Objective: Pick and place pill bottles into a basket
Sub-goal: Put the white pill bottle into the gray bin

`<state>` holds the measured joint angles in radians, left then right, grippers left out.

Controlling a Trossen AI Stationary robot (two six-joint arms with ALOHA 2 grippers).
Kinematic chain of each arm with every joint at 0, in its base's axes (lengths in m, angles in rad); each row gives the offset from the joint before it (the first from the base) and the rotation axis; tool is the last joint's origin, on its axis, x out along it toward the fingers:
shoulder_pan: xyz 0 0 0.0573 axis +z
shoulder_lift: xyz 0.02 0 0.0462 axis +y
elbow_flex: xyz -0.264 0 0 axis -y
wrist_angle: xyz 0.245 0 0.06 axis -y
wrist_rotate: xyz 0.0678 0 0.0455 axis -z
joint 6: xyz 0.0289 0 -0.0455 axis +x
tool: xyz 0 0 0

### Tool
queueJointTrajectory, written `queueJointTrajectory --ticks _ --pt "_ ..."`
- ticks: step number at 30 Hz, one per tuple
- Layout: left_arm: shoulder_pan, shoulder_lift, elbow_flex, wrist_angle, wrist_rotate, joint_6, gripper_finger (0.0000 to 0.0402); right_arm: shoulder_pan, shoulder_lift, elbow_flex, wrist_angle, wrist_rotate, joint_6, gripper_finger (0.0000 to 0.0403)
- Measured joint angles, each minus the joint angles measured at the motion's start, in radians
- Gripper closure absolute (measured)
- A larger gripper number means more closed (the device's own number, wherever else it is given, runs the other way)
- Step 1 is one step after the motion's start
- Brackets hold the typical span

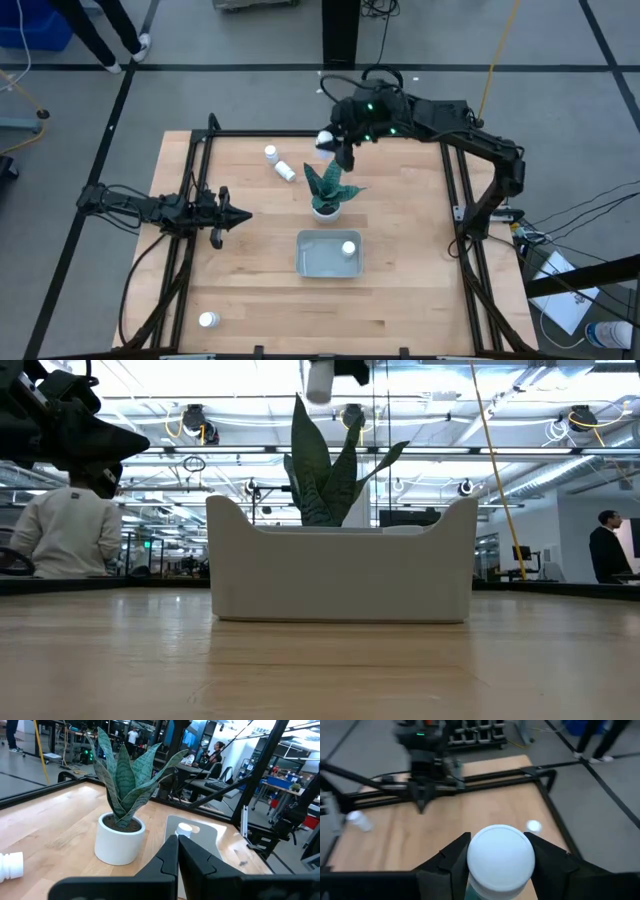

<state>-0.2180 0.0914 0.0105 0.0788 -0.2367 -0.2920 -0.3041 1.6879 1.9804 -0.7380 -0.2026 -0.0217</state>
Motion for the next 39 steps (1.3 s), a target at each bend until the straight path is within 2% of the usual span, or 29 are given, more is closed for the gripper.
queueJointTrajectory --ticks 6,12,17,22,27,30,39 --pt "0.000 0.000 0.000 0.000 0.000 0.000 0.0389 0.138 -0.046 0.000 -0.003 0.002 0.001 0.0252" --pt "0.000 0.000 0.000 0.000 0.000 0.000 0.0389 0.299 -0.060 0.000 -0.057 0.105 -0.025 0.0243" --pt "0.000 0.000 0.000 0.000 0.000 0.000 0.0389 0.410 -0.061 -0.019 -0.074 0.180 -0.020 0.0252" --pt "0.000 0.000 0.000 0.000 0.000 0.000 0.0389 0.482 -0.057 -0.090 -0.035 0.210 0.040 0.0246" --pt "0.000 0.000 0.000 0.000 0.000 0.000 0.0389 0.542 -0.060 -0.199 0.058 0.328 0.104 0.0251" --pt "0.000 0.000 0.000 0.000 0.000 0.000 0.0389 0.567 -0.058 -0.270 0.123 0.341 0.172 0.0253" --pt "0.000 0.000 0.000 0.000 0.000 0.000 0.0389 0.626 -0.060 -0.496 0.268 0.504 0.382 0.0253"
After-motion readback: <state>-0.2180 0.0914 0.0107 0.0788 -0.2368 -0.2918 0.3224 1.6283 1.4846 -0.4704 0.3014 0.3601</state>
